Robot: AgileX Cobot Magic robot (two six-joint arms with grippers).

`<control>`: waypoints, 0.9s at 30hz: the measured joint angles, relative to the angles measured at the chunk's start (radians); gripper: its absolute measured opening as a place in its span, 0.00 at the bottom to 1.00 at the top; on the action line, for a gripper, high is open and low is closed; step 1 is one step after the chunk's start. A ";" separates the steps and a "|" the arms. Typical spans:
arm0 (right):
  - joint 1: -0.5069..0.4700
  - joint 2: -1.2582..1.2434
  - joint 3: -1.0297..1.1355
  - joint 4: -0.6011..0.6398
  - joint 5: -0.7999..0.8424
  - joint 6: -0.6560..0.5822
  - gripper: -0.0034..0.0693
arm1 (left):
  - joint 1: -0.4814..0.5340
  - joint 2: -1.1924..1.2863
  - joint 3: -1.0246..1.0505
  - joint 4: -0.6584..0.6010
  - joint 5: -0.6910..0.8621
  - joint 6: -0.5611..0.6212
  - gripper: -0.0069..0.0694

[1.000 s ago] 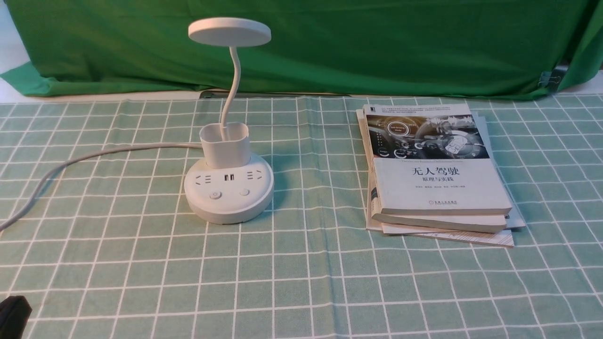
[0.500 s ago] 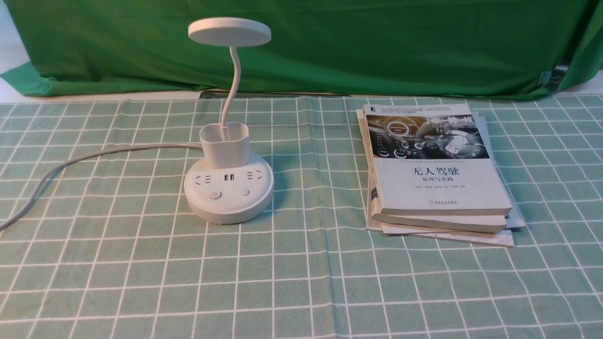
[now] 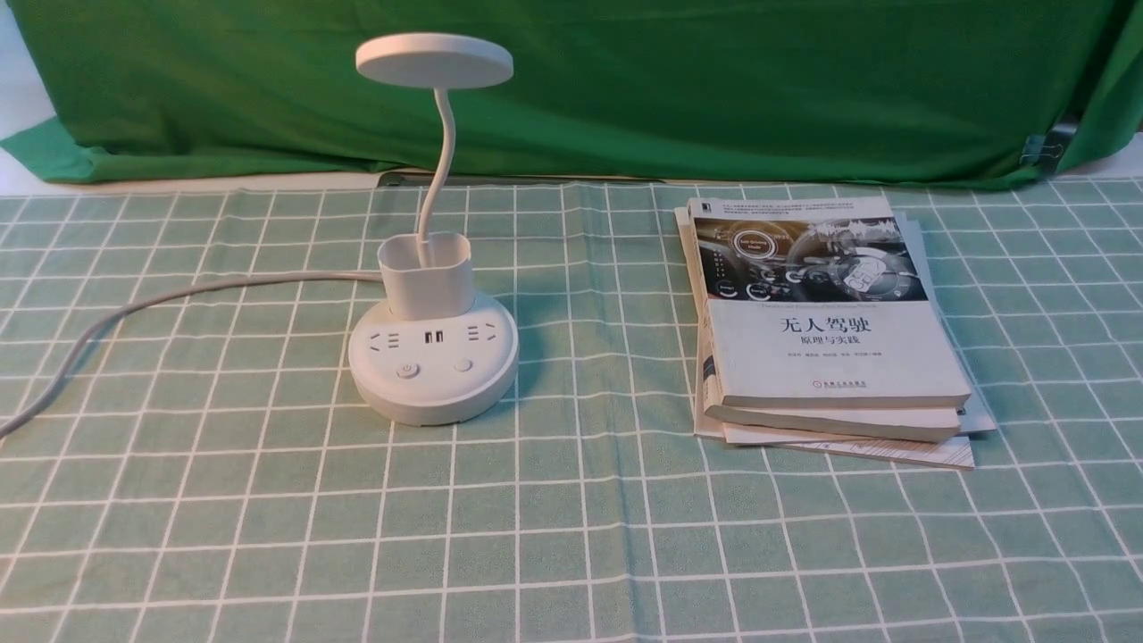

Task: Turn on the table lamp.
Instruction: 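Press the power button on the lamp base to turn the lamp on with the left gripper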

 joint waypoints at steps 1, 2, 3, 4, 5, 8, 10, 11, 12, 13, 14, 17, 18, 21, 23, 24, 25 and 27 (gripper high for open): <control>0.000 0.000 0.000 0.000 0.000 0.000 0.19 | 0.000 0.025 -0.075 0.001 0.120 0.040 0.12; 0.000 0.000 0.000 0.000 0.000 0.000 0.19 | 0.000 0.058 -0.145 0.004 0.236 0.100 0.12; 0.000 0.000 0.000 0.000 0.000 0.000 0.19 | 0.000 0.088 -0.198 0.018 0.325 0.128 0.12; 0.000 0.000 0.000 0.000 0.000 0.000 0.19 | 0.000 0.130 -0.257 0.030 0.430 0.165 0.12; 0.000 0.000 0.000 0.000 0.000 0.000 0.19 | 0.000 0.182 -0.318 0.062 0.544 0.189 0.12; 0.000 0.000 0.000 0.000 0.000 0.000 0.19 | 0.000 0.292 -0.403 0.155 0.760 0.186 0.12; 0.000 0.000 0.000 0.000 0.000 0.000 0.19 | 0.000 0.391 -0.426 0.209 0.887 0.138 0.12; 0.000 0.000 0.000 0.000 0.000 0.000 0.19 | 0.000 0.435 -0.429 0.213 0.944 0.109 0.12; 0.000 0.000 0.000 0.000 0.000 0.000 0.19 | 0.000 0.478 -0.429 0.192 0.991 0.078 0.12; 0.000 0.000 0.000 0.000 0.000 0.000 0.19 | 0.000 0.514 -0.429 0.159 1.025 0.069 0.12; 0.000 0.000 0.000 0.000 0.000 0.000 0.19 | 0.000 0.522 -0.429 0.148 1.032 0.067 0.12; 0.000 0.000 0.000 0.000 0.000 0.000 0.19 | 0.000 0.675 -0.429 -0.162 1.081 0.147 0.12; 0.000 0.000 0.000 0.000 0.000 0.000 0.19 | 0.000 0.733 -0.429 -0.283 1.087 0.198 0.12; 0.000 0.000 0.000 0.000 0.000 0.000 0.19 | 0.000 0.868 -0.429 -0.627 1.117 0.396 0.12; 0.000 0.000 0.000 0.000 0.000 0.000 0.19 | 0.000 0.946 -0.429 -0.783 1.148 0.520 0.12; 0.000 0.000 0.000 0.000 0.000 0.000 0.19 | -0.007 1.034 -0.429 -0.917 1.190 0.640 0.12; 0.000 0.000 0.000 0.000 0.000 0.000 0.19 | -0.025 1.095 -0.429 -0.974 1.200 0.686 0.12; 0.000 0.000 0.000 0.000 -0.001 0.000 0.19 | -0.049 1.140 -0.434 -0.991 1.199 0.715 0.11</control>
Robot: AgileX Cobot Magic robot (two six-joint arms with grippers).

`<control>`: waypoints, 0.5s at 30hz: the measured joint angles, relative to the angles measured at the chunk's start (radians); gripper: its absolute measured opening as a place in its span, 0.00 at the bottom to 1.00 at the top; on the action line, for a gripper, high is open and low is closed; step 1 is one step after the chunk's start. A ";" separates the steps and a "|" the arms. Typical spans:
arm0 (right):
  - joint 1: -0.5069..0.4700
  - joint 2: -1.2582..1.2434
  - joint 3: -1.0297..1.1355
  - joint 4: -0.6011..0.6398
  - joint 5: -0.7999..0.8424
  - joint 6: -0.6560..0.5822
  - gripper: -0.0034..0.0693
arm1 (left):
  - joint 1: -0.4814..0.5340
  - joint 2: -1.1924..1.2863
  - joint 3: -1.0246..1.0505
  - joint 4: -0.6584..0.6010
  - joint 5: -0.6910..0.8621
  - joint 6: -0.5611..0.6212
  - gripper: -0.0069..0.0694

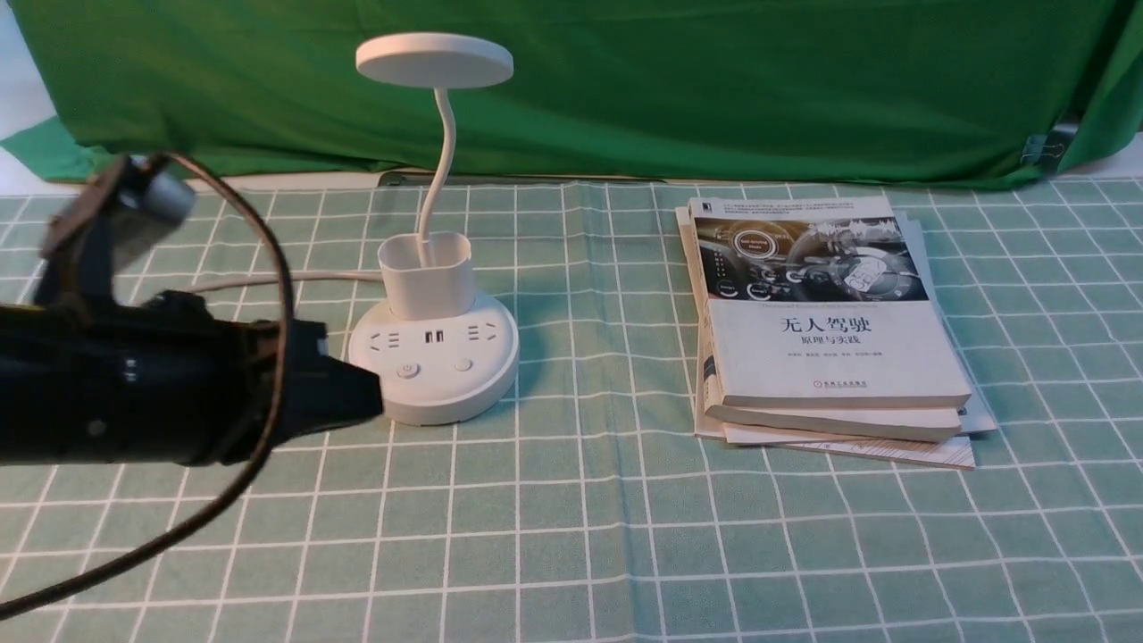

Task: Turn on the table lamp.
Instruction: 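Press the power button on the lamp base to turn the lamp on with the left gripper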

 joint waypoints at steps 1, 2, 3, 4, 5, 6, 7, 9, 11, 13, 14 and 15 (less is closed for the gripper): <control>0.000 0.000 0.000 0.000 0.000 0.000 0.19 | -0.051 0.062 -0.013 0.012 -0.021 0.001 0.09; 0.000 0.000 0.000 0.000 0.000 0.000 0.19 | -0.066 0.076 -0.017 0.022 -0.028 -0.001 0.09; 0.000 0.000 0.000 0.000 0.000 0.000 0.19 | -0.120 0.123 -0.036 0.072 -0.059 -0.034 0.09; 0.000 0.000 0.000 0.000 0.000 0.000 0.19 | -0.152 0.149 -0.050 0.113 -0.075 -0.062 0.09; 0.000 0.000 0.000 0.000 0.000 0.000 0.19 | -0.197 0.194 -0.079 0.193 -0.093 -0.118 0.09; 0.000 0.000 0.000 0.000 0.000 0.000 0.19 | -0.230 0.220 -0.099 0.242 -0.096 -0.144 0.09; 0.000 0.000 0.000 0.000 0.000 0.000 0.19 | -0.259 0.253 -0.129 0.306 -0.094 -0.196 0.09; 0.000 0.000 0.000 0.000 0.000 0.000 0.19 | -0.293 0.307 -0.188 0.418 -0.078 -0.268 0.09; 0.000 0.000 0.000 0.000 0.000 0.000 0.19 | -0.313 0.381 -0.257 0.521 -0.063 -0.329 0.09; 0.000 0.000 0.000 0.000 0.000 0.000 0.19 | -0.315 0.437 -0.313 0.587 -0.075 -0.349 0.09; 0.000 0.000 0.000 0.000 0.000 0.000 0.19 | -0.313 0.461 -0.334 0.609 -0.091 -0.356 0.09; 0.000 0.000 0.000 0.000 0.000 0.000 0.19 | -0.307 0.496 -0.363 0.632 -0.120 -0.362 0.09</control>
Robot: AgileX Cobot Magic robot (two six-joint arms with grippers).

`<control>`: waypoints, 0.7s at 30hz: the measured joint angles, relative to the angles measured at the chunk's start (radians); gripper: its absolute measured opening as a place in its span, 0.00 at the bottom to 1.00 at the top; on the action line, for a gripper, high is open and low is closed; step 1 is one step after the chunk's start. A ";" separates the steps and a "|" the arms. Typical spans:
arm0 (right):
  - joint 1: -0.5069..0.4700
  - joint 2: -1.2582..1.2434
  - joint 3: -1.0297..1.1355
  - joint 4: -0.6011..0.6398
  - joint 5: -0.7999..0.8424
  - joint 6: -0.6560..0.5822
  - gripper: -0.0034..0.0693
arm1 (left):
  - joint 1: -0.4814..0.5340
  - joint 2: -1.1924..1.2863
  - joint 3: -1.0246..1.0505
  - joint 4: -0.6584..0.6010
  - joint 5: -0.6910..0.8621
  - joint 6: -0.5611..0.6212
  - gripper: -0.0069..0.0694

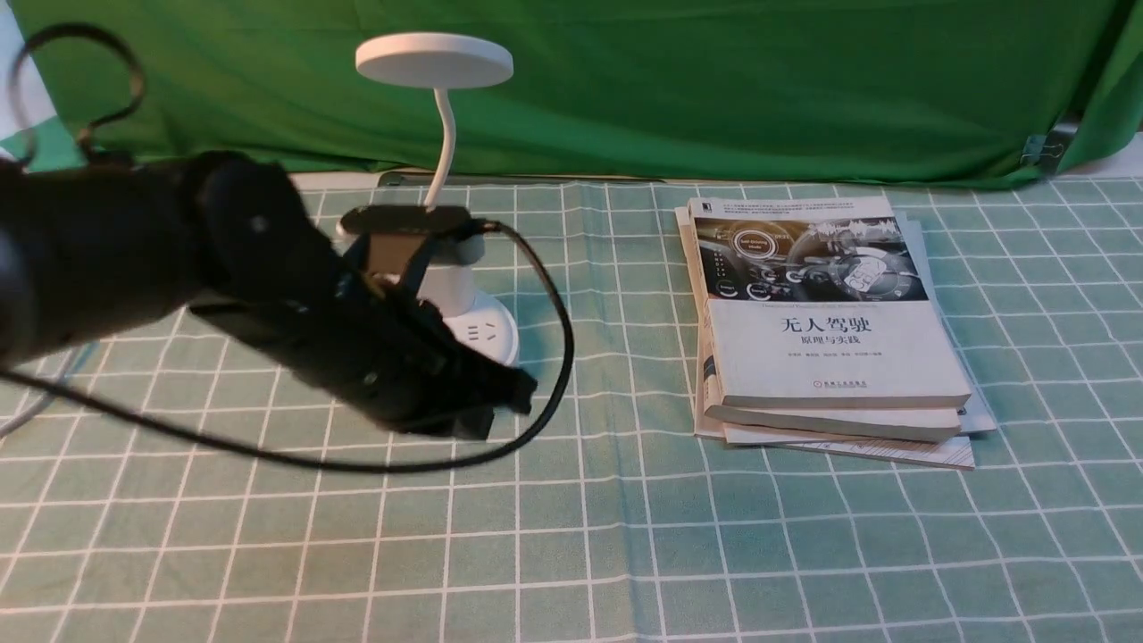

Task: Turn on the table lamp.
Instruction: 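Press the power button on the lamp base to turn the lamp on with the left gripper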

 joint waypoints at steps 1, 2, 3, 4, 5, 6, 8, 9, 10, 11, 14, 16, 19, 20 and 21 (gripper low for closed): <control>0.000 0.000 0.000 0.000 0.000 0.000 0.19 | 0.008 0.029 -0.023 0.011 -0.024 -0.005 0.09; 0.000 0.000 0.000 0.000 0.000 0.000 0.19 | 0.017 0.058 -0.047 0.018 -0.042 -0.014 0.09; 0.000 0.000 0.000 0.000 0.000 0.000 0.19 | 0.017 0.063 -0.052 0.019 -0.042 -0.014 0.09; 0.000 0.000 0.000 0.000 0.000 0.000 0.19 | 0.037 0.107 -0.090 0.026 -0.061 -0.026 0.09; 0.000 0.000 0.000 0.000 0.000 0.000 0.19 | 0.047 0.127 -0.107 0.027 -0.067 -0.029 0.09; 0.000 0.000 0.000 0.000 0.000 0.000 0.19 | 0.055 0.151 -0.127 0.028 -0.068 -0.031 0.09; 0.000 0.000 0.000 0.000 0.000 0.000 0.19 | 0.079 0.198 -0.161 0.031 -0.069 -0.034 0.09; 0.000 0.000 0.000 0.000 0.000 0.000 0.19 | 0.086 0.211 -0.169 0.032 -0.069 -0.036 0.09; 0.000 0.000 0.000 0.000 0.000 0.000 0.19 | 0.087 0.214 -0.170 0.032 -0.069 -0.036 0.09; 0.000 0.000 0.000 0.000 0.000 0.000 0.19 | 0.095 0.236 -0.173 0.035 -0.077 -0.039 0.09; 0.000 0.000 0.000 0.000 0.001 0.000 0.19 | 0.098 0.255 -0.173 0.048 -0.091 -0.045 0.09; 0.000 0.000 0.000 0.000 0.001 0.000 0.19 | 0.098 0.262 -0.173 0.051 -0.110 -0.046 0.09; 0.000 0.000 0.000 0.000 0.001 0.000 0.19 | 0.098 0.268 -0.175 0.054 -0.121 -0.046 0.09; 0.000 0.000 0.000 0.000 0.001 0.000 0.19 | 0.098 0.270 -0.175 0.054 -0.123 -0.046 0.09; 0.000 0.000 0.000 0.000 0.001 0.000 0.19 | 0.098 0.270 -0.175 0.054 -0.123 -0.046 0.09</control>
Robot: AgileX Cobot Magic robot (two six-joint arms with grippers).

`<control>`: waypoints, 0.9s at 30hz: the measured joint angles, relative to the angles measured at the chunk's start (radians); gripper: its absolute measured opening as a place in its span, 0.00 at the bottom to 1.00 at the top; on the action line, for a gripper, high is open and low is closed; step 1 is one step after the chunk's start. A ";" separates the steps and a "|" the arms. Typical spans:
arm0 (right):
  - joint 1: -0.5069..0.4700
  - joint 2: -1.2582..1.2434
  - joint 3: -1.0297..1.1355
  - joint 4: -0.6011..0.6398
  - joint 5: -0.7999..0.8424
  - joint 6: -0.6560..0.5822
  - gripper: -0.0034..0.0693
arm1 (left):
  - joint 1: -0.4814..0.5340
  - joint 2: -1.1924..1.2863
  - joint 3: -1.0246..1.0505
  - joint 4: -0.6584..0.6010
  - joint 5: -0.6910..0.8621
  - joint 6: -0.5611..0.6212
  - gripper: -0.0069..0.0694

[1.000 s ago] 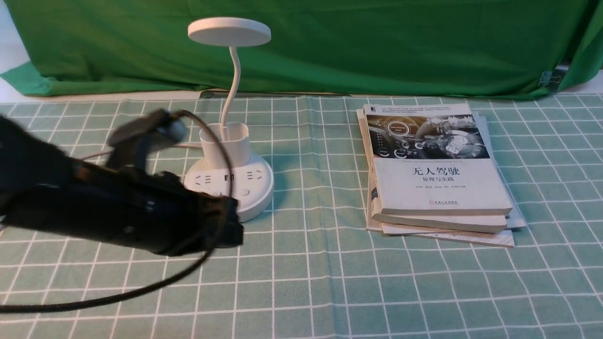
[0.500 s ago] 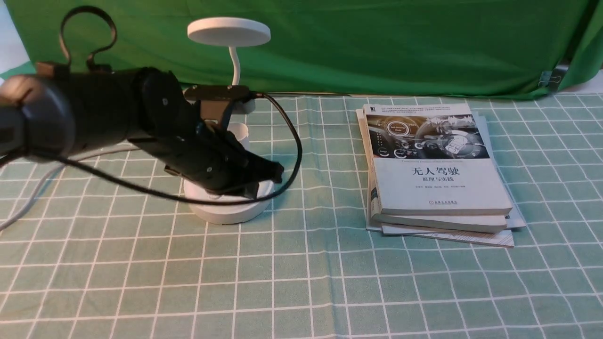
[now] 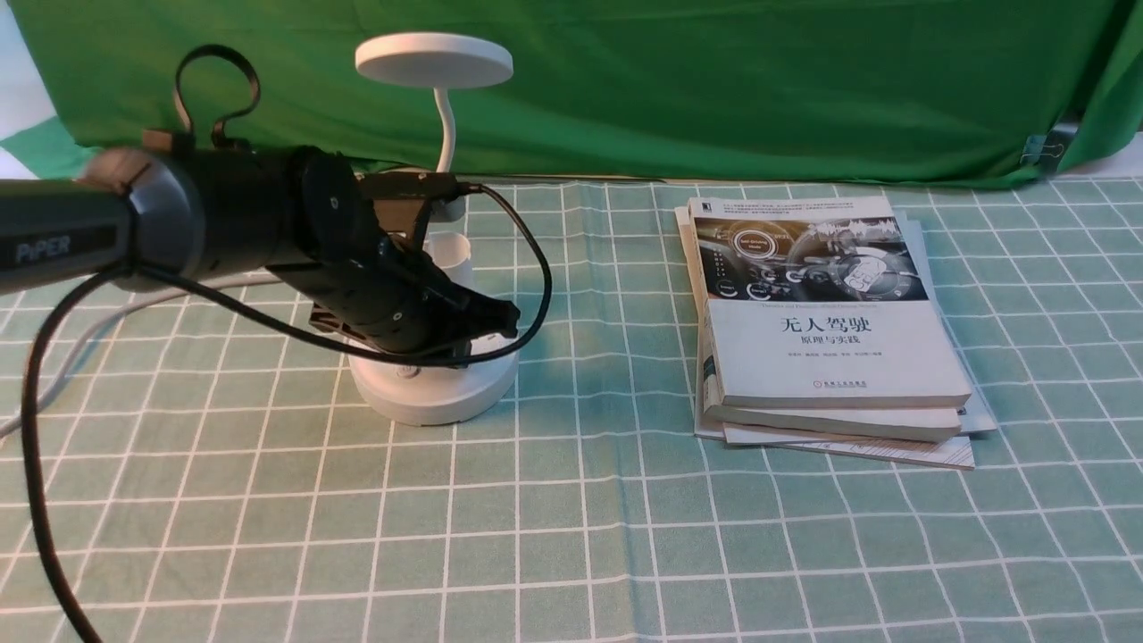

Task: Turn on the table lamp.
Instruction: 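Press the power button on the lamp base to turn the lamp on with the left gripper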

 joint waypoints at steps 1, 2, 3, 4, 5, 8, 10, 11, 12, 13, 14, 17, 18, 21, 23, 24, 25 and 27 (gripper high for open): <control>0.000 0.000 0.000 0.000 0.000 0.000 0.19 | 0.000 0.005 -0.002 0.001 -0.003 0.000 0.09; 0.000 0.000 0.000 0.000 0.001 0.000 0.19 | 0.000 0.007 -0.003 0.005 -0.008 0.000 0.09; 0.000 0.000 0.000 0.000 0.001 0.000 0.19 | 0.000 0.008 -0.002 0.006 -0.013 0.000 0.09; 0.000 0.000 0.000 0.000 0.000 0.000 0.19 | 0.000 0.008 -0.002 0.006 -0.021 0.000 0.09; 0.000 0.000 0.000 0.000 0.000 0.000 0.19 | 0.000 0.008 -0.003 0.006 -0.030 0.000 0.09; 0.000 0.000 0.000 0.000 0.000 0.000 0.19 | 0.000 0.009 -0.003 0.006 -0.044 0.000 0.09; 0.000 0.000 0.000 0.000 0.000 0.000 0.19 | 0.000 0.009 -0.003 0.005 -0.045 0.000 0.09; 0.000 0.000 0.000 0.000 0.000 0.000 0.19 | 0.000 0.013 -0.003 0.005 -0.044 0.000 0.09; 0.000 0.000 0.000 0.000 0.000 0.000 0.19 | 0.000 0.016 -0.003 0.004 -0.042 0.000 0.09; 0.000 0.000 0.000 0.000 0.000 0.000 0.19 | 0.000 0.021 -0.004 0.003 -0.036 0.000 0.09; 0.000 0.000 0.000 0.000 0.000 0.000 0.19 | 0.000 0.025 -0.006 -0.001 -0.035 0.000 0.09; 0.000 0.000 0.000 0.000 0.000 0.000 0.19 | 0.000 0.032 -0.008 -0.005 -0.035 0.000 0.09; 0.000 0.000 0.000 0.000 0.000 0.000 0.19 | 0.000 0.033 -0.009 -0.006 -0.035 0.000 0.09; 0.000 0.000 0.000 0.000 0.000 0.000 0.19 | 0.000 0.043 -0.015 -0.008 -0.043 0.000 0.09; 0.000 0.000 0.000 0.000 0.000 0.000 0.19 | 0.000 0.049 -0.018 -0.008 -0.047 0.000 0.09; 0.000 0.000 0.000 0.000 0.000 0.000 0.19 | 0.000 0.049 -0.018 -0.008 -0.047 0.000 0.09; 0.000 0.000 0.000 0.000 0.000 0.000 0.19 | 0.000 0.053 -0.021 -0.008 -0.046 0.000 0.09; 0.000 0.000 0.000 0.000 0.000 0.000 0.19 | 0.000 0.056 -0.027 -0.007 -0.046 0.000 0.09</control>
